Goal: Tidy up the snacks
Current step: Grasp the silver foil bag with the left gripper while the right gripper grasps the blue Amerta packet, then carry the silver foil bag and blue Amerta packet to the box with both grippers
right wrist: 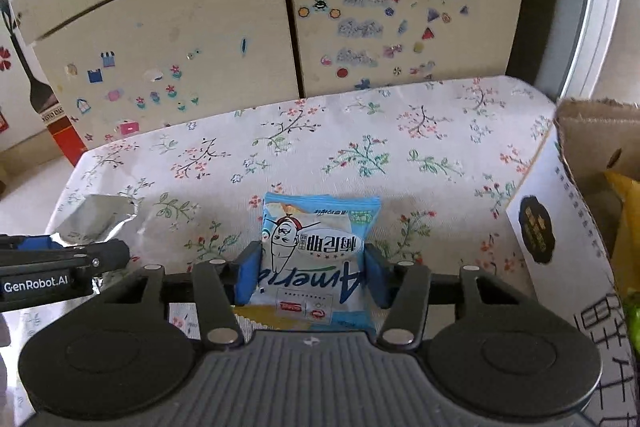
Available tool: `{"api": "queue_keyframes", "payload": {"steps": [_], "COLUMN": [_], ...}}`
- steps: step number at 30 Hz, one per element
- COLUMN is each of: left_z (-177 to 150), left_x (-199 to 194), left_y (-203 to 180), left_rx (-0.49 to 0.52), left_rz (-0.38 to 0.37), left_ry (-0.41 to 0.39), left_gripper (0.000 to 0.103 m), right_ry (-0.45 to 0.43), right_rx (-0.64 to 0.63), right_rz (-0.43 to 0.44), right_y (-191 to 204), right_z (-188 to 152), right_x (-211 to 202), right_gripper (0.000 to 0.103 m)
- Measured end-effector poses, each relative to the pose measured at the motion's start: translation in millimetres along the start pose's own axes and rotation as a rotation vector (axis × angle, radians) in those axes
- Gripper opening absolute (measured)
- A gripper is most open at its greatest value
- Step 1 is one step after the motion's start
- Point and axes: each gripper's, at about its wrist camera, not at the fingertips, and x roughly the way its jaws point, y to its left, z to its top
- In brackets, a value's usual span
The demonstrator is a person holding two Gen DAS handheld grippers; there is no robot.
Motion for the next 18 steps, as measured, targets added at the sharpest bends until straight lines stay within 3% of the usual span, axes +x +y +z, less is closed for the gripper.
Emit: {"api": "queue_keyframes", "payload": {"steps": [8,15,18], "left_z": [-11,-45,-60], "left_x": [-22,-39,-49], "left_y": [-16,-27,-27], "left_rx": [0.011,-0.011,-0.067], "left_rz": [-0.003,-0.005,-0.024], "left_ry": [-0.005,0.015,0.023], "left_gripper": [0.057,0.055,0.055], "right_ry": [-0.008,0.036,0.055], "right_rx": [-0.038,-0.001,0.006], "right_rz": [0.030,0.030,0.031], "right_y": [-2,-15,-15], "right_z": [-11,-31,-41], "right_x": [-33,-68,-82], "right_gripper": [0.060,0.060,0.060]}}
